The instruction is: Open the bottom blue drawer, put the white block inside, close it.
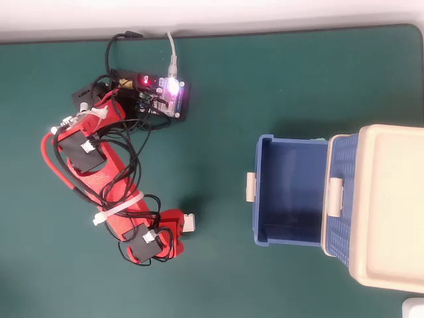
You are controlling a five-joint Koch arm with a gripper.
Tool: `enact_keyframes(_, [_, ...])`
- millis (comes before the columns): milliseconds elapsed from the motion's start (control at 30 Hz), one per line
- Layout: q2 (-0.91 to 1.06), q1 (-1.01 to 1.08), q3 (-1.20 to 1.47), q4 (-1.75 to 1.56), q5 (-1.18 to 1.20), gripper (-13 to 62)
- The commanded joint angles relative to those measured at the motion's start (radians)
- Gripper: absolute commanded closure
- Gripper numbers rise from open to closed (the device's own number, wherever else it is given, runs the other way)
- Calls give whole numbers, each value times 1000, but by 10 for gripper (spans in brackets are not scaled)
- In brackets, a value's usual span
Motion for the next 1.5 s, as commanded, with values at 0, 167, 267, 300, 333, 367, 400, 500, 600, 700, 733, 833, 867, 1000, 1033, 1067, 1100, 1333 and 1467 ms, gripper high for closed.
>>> enact_keyframes(0, [8, -20, -43, 2, 20, 160])
enact_keyframes(167, [-46, -23, -40, 21, 21, 284])
enact_keyframes(267, [-63, -20, -41, 35, 21, 491])
enact_keyframes(300, [-63, -20, -48, 60, 21, 578])
enact_keyframes(333, [-63, -21, -54, 77, 17, 577])
enact_keyframes(367, [-63, -23, -60, 87, 14, 576])
enact_keyframes(400, [-61, -23, -74, 100, 12, 576])
enact_keyframes(500, [-23, -23, -112, 170, 12, 576])
enact_keyframes(600, [58, -23, -184, 293, 3, 576])
enact_keyframes(700, [150, -26, -324, 474, -43, 576])
enact_keyframes(733, [175, -31, -379, 529, -67, 576])
enact_keyframes(833, [227, -132, -537, 646, -179, 576])
enact_keyframes(867, [233, -201, -571, 649, -230, 576])
enact_keyframes(1000, [225, -405, -732, 629, -612, 575])
enact_keyframes(1033, [199, -413, -772, 615, -712, 575])
enact_keyframes(1067, [158, -419, -810, 591, -784, 575])
enact_keyframes(1100, [117, -425, -857, 552, -821, 576])
enact_keyframes(1333, [-115, -580, -1095, 414, -830, 576])
enact_keyframes(1467, [-189, -611, -1129, 362, -873, 576])
